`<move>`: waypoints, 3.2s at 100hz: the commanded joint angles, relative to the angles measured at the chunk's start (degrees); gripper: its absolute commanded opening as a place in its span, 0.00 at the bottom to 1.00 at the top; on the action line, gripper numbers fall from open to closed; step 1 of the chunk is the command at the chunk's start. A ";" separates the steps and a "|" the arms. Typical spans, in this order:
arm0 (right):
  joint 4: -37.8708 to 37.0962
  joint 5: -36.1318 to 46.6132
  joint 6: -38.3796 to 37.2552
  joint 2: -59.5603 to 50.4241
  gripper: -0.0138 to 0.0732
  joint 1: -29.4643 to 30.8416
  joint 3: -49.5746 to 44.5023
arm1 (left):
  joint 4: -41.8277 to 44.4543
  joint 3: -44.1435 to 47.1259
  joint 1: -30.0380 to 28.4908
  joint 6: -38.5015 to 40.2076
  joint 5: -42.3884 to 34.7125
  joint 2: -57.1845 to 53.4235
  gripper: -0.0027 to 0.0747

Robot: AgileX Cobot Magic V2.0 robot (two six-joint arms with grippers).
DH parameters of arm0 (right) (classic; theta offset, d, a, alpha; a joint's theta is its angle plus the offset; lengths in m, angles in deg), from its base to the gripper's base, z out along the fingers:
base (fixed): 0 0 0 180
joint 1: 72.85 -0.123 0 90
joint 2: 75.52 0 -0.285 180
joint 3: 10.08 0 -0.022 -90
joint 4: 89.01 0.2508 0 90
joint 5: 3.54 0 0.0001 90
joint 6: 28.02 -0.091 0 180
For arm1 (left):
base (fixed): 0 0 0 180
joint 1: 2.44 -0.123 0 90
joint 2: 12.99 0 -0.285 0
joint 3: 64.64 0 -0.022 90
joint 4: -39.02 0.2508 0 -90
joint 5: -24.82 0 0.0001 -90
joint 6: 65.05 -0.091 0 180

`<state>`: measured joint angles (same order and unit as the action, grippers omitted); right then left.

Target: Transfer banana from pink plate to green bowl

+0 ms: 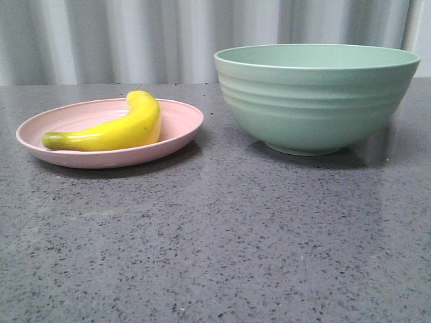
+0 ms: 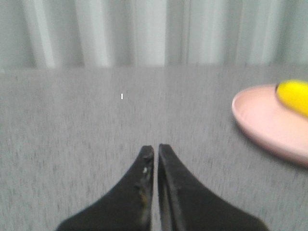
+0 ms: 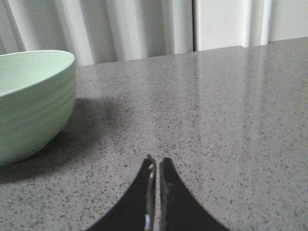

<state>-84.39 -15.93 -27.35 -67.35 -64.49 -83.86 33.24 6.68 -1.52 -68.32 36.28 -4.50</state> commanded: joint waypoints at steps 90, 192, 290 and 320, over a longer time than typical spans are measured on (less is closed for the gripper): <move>0.25 -12.01 0.46 19.04 0.08 -0.19 23.70 | -1.36 -17.47 -0.13 0.05 -9.32 21.78 0.57; 0.25 -11.67 0.46 19.04 0.08 -0.19 23.70 | -7.32 -48.62 28.83 0.05 9.77 71.52 0.65; 0.25 -11.58 0.46 19.04 0.08 -0.19 23.70 | -12.57 -58.22 32.07 -2.22 19.39 87.91 0.64; 0.25 -10.90 0.46 19.04 0.08 -0.71 23.70 | -12.57 -58.22 32.07 -2.22 19.77 88.25 0.21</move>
<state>-84.17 -32.17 -27.35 -49.17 -64.59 -62.16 21.59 -49.79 30.18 -70.30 58.03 85.66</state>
